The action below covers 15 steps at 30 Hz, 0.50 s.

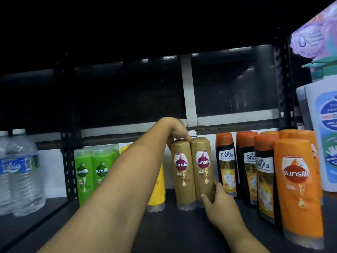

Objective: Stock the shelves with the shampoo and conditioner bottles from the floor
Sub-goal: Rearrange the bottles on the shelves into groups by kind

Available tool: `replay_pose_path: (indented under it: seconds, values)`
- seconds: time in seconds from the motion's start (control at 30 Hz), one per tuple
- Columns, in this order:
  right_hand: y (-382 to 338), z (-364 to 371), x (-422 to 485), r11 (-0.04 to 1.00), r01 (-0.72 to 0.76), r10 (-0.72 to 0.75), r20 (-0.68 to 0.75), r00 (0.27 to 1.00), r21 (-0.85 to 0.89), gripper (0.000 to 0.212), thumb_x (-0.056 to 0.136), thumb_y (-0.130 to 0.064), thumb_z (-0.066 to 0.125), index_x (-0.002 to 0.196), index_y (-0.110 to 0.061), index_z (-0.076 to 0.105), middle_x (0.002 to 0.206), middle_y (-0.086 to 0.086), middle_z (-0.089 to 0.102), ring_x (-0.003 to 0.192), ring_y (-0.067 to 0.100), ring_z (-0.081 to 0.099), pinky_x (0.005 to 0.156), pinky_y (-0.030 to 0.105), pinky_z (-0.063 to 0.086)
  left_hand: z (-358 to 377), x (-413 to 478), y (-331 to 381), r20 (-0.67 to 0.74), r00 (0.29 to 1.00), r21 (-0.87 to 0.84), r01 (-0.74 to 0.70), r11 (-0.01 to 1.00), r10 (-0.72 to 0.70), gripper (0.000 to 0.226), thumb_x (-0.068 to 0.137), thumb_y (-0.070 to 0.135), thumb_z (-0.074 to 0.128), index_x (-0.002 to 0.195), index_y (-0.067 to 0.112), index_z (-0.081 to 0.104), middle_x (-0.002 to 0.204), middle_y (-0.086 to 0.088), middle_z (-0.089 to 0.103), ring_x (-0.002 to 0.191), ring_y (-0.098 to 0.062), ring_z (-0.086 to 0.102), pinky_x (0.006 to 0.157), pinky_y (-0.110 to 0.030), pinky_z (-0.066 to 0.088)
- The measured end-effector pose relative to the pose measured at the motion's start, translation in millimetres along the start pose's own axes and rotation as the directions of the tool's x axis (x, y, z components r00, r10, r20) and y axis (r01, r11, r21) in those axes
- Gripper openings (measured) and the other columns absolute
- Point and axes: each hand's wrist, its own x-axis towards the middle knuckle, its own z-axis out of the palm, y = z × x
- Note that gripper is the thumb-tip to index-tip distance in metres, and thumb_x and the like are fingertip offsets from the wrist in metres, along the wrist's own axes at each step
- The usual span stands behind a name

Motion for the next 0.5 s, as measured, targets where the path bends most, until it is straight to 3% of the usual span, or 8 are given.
replay_pose_path:
  seconds: [0.2,0.4,0.5]
  values:
    - [-1.7,-1.5,-1.3,1.000,-0.006,0.006,0.012,1.000,0.012,0.045,0.095,-0.039,0.060,0.134,-0.028,0.041,0.108,-0.003,0.066,0.105,0.022,0.063,0.084,0.037,0.053,-1.4,2.5,-0.8,-0.055,0.998,0.004,0.038,0.999,-0.038,0.040,0.091,0.018,0.075,0.123,-0.002,0.063,0.113,-0.023,0.071,0.086,-0.040,0.077,0.077,-0.054,0.064]
    - [-6.9,-3.7,-3.7,1.000,-0.022,0.022,0.022,1.000,0.004,0.043,0.095,-0.040,0.059,0.133,-0.029,0.040,0.100,-0.006,0.060,0.101,0.021,0.063,0.083,0.036,0.053,0.9,4.9,0.7,-0.021,0.997,0.028,0.080,0.996,-0.080,0.045,0.092,0.021,0.073,0.130,0.001,0.059,0.117,-0.021,0.070,0.094,-0.039,0.075,0.085,-0.051,0.063]
    - [-7.6,-4.7,-4.1,0.999,-0.033,0.033,0.028,0.999,0.008,0.043,0.096,-0.039,0.058,0.133,-0.028,0.040,0.098,-0.007,0.059,0.092,0.018,0.058,0.080,0.034,0.051,-0.8,5.0,6.0,-0.067,0.997,0.088,0.038,0.995,-0.032,0.046,0.093,0.031,0.072,0.131,0.008,0.062,0.126,-0.014,0.067,0.107,-0.036,0.069,0.087,-0.049,0.062]
